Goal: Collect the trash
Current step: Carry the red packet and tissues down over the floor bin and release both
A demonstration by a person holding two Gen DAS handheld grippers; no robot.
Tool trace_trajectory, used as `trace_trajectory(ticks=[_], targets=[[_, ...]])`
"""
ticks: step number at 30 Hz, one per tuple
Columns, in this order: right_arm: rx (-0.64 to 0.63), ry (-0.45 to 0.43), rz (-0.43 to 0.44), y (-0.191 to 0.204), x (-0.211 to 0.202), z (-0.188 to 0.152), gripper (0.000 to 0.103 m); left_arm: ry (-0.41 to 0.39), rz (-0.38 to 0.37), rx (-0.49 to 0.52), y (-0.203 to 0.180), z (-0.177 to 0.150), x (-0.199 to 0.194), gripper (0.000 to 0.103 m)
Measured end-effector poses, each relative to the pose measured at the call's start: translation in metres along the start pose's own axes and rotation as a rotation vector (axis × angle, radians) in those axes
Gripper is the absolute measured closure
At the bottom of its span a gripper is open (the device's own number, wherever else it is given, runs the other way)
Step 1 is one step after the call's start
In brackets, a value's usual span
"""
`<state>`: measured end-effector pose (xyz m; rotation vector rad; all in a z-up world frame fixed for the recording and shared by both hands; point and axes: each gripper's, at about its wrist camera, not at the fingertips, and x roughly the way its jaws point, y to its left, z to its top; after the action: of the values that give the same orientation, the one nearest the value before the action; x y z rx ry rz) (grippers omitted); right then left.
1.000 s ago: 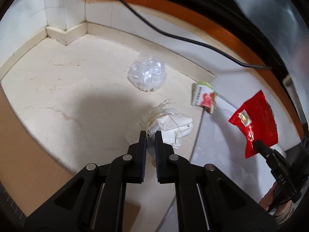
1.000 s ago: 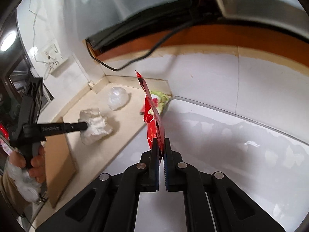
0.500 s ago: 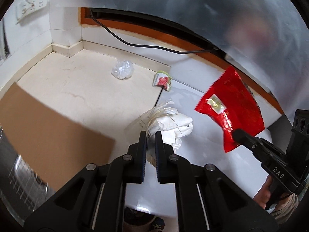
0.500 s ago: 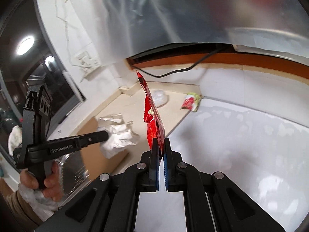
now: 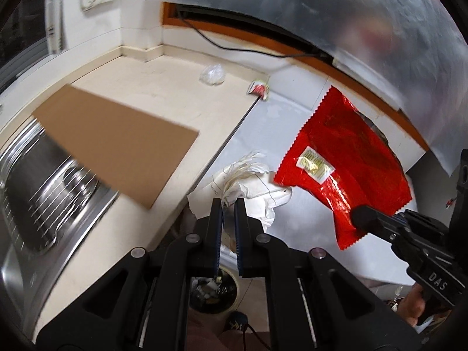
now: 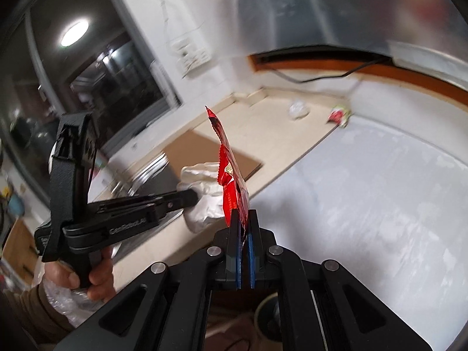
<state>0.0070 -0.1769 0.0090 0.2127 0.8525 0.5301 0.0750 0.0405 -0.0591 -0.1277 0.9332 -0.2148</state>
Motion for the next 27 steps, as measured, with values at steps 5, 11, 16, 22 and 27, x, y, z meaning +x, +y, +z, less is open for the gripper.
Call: trace_trajectory(ticks=[5, 11, 16, 22, 27], targets=[[-0.035, 0.08, 0.025, 0.022, -0.007, -0.045, 0.1, 0.019, 0.048, -0.022, 0.0, -0.047, -0.015, 0.098], [-0.062, 0.151, 0.001, 0.032, -0.003, -0.089, 0.1, 0.069, 0.088, -0.021, 0.003, -0.081, -0.007, 0.098], [-0.04, 0.209, -0.02, 0.024, 0.019, -0.112, 0.1, 0.105, 0.105, 0.004, 0.003, -0.101, 0.01, 0.098], [-0.008, 0.288, -0.064, 0.018, 0.054, -0.147, 0.1, 0.164, 0.102, -0.002, 0.014, -0.132, 0.042, 0.098], [-0.029, 0.359, -0.113, 0.015, 0.092, -0.19, 0.1, 0.225, 0.083, -0.022, 0.027, -0.166, 0.075, 0.098]])
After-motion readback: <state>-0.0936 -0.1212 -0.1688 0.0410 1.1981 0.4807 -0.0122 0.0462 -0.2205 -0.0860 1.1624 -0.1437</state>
